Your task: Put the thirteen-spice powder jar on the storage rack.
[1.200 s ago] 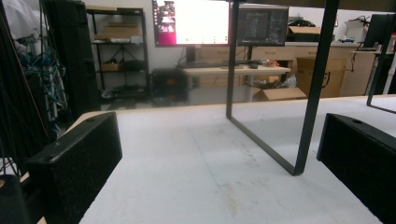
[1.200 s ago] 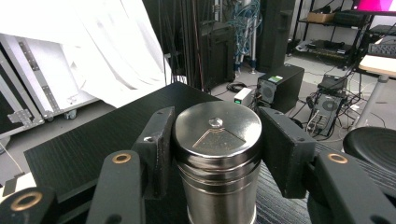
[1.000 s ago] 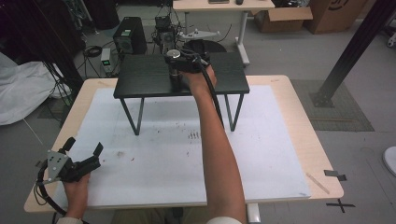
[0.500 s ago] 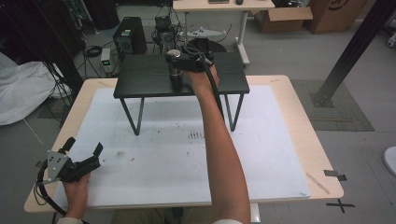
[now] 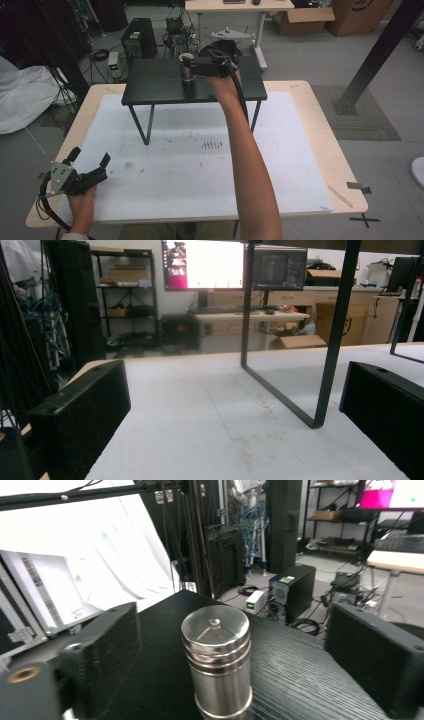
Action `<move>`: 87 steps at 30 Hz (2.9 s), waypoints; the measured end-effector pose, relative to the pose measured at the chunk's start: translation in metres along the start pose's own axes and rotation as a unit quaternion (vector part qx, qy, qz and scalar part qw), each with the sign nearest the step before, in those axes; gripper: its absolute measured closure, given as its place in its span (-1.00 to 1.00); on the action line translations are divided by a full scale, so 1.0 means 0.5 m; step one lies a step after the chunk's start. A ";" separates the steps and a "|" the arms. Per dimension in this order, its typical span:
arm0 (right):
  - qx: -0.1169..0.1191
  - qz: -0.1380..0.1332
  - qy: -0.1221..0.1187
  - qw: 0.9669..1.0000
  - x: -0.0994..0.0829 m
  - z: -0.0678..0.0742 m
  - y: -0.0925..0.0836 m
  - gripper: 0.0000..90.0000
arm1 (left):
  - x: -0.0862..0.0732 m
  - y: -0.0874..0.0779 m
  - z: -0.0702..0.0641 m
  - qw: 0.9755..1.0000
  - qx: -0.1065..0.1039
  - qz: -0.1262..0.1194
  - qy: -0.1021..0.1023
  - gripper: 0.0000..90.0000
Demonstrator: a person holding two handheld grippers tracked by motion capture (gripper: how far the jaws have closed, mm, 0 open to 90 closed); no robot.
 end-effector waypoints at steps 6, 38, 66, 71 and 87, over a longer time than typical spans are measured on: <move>-0.005 -0.023 -0.005 1.000 -0.001 -0.001 -0.027 -0.93 | 0.000 0.000 0.000 1.000 0.000 0.000 0.000 -0.99; -0.007 -0.078 -0.037 0.996 -0.062 0.003 -0.171 -1.00 | 0.000 0.001 -0.001 1.000 -0.001 0.001 0.003 -0.99; -0.003 -0.099 -0.073 0.992 -0.174 0.027 -0.281 -1.00 | 0.000 0.001 -0.001 1.000 -0.001 0.001 0.004 -0.99; -0.008 -0.109 -0.071 0.991 -0.213 0.018 -0.308 -1.00 | 0.000 0.001 -0.001 1.000 -0.001 0.001 0.004 -0.99; -0.046 -0.099 -0.059 0.992 -0.325 -0.013 -0.351 -1.00 | 0.000 0.001 -0.001 1.000 -0.001 0.001 0.004 -0.99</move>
Point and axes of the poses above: each handheld gripper's, and its own axes: y roughly forward along the jaws, x roughly out of its top, z roughly to its left, the point moved 2 cm from there along y, roughly forward along the jaws, and after that the axes turned 1 degree about z, right-handed, at the moved point
